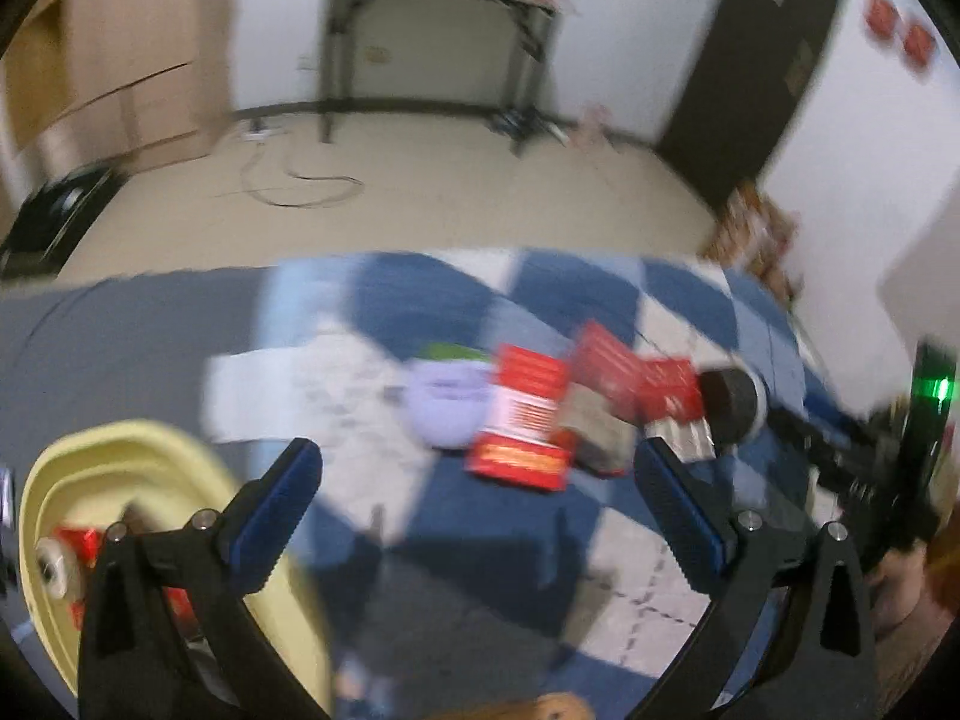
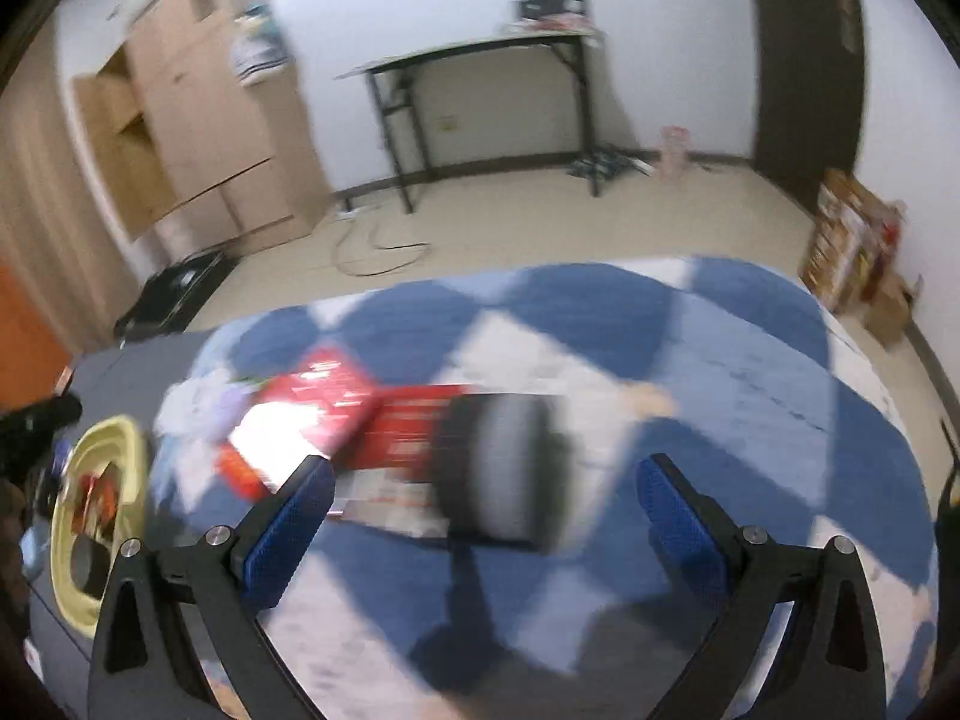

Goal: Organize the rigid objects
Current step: 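Grasp the red-silver Hongqiqu box with the left tool while the right tool grasps a foam cylinder, then carry both items into the yellow tray and open both tools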

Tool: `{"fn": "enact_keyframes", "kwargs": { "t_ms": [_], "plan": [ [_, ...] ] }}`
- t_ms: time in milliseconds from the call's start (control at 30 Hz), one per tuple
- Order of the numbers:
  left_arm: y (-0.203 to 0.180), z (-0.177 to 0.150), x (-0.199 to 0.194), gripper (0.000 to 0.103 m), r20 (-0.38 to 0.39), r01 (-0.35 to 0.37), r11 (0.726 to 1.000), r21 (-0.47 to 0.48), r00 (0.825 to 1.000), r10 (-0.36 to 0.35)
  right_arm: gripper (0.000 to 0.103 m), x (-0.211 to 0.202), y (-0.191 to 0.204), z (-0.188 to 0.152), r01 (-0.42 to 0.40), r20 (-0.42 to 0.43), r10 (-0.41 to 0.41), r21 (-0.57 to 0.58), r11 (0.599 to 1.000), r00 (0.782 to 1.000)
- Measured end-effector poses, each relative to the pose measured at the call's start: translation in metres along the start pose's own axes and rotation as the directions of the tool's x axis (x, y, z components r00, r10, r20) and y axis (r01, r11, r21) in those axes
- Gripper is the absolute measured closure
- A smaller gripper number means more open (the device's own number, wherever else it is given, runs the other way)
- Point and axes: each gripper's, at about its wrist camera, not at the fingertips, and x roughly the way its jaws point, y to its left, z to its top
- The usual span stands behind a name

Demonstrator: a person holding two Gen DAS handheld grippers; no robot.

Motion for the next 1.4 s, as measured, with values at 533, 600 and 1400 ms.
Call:
{"fn": "enact_keyframes", "kwargs": {
  "t_ms": [533, 600, 1400],
  "plan": [
    [-0.08, 0.005, 0.105, 0.017, -0.079, -0.122, 0.932, 0.343, 0.984, 0.158, 0.018, 0.075, -0.01, 0.01, -0.131, -0.102, 0.127, -0.032, 0.991, 0.987],
    [-0.075, 0.01, 0.109, 0.034, -0.09, -0.09, 0.953, 0.289, 0.989, 0.121, 0.024, 0.082, -0.012, 0.009, -0.142, -0.105, 0.137, -0.039, 0.989, 0.985],
    [0.051, -0.076, -0.181, 0.044, 0.26, -0.155, 0.983, -0.098, 0.949, 0.176, 0.037, -0.051, 0.071, 0.018, -0.328, 0.038, 0.348, -0.254, 0.91, 0.937]
  ]
}}
